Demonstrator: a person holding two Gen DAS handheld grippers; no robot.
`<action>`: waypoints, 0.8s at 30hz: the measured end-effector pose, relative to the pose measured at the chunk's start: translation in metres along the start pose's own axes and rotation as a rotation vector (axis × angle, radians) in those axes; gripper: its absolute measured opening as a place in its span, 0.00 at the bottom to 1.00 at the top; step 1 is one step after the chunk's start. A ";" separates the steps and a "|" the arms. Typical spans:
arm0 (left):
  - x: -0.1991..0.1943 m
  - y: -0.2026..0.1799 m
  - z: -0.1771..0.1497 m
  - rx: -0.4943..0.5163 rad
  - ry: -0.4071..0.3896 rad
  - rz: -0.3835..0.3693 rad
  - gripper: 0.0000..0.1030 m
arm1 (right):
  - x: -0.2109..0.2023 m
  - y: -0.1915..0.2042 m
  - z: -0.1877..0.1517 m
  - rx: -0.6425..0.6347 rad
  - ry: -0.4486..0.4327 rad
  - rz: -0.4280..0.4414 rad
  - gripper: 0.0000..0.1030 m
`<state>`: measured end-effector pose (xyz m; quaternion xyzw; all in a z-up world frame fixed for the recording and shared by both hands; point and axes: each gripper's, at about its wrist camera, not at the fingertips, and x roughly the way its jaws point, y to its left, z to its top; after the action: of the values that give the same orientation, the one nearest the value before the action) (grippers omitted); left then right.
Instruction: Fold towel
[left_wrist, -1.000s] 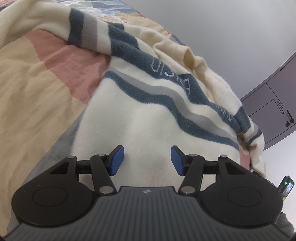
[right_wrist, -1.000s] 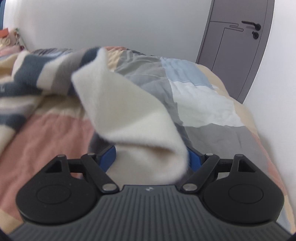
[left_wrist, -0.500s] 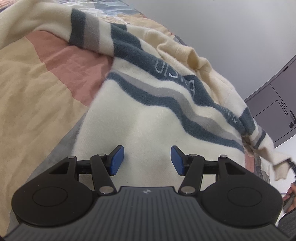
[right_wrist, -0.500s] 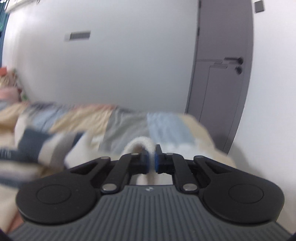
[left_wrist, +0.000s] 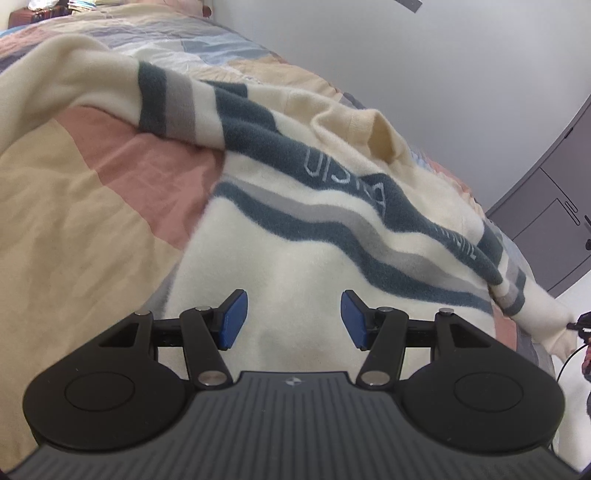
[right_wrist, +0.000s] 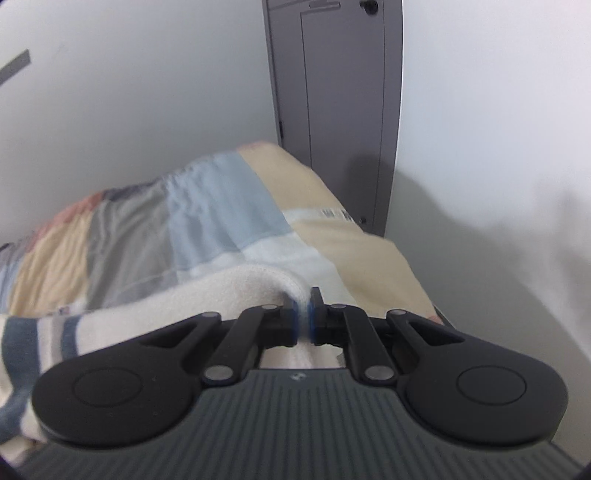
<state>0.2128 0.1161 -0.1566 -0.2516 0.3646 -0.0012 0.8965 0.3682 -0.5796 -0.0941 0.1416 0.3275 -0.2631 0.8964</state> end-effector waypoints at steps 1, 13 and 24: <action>-0.001 0.001 0.001 0.002 -0.007 0.007 0.60 | 0.011 0.000 -0.006 0.005 0.011 -0.009 0.08; 0.015 0.004 0.011 0.016 -0.019 0.076 0.60 | 0.057 -0.007 -0.044 0.101 -0.070 -0.060 0.22; 0.001 0.006 0.006 0.021 0.002 0.051 0.60 | -0.035 0.010 -0.053 0.143 -0.122 -0.043 0.66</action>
<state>0.2167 0.1239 -0.1567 -0.2329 0.3717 0.0176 0.8985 0.3241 -0.5354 -0.1098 0.1819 0.2556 -0.3132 0.8964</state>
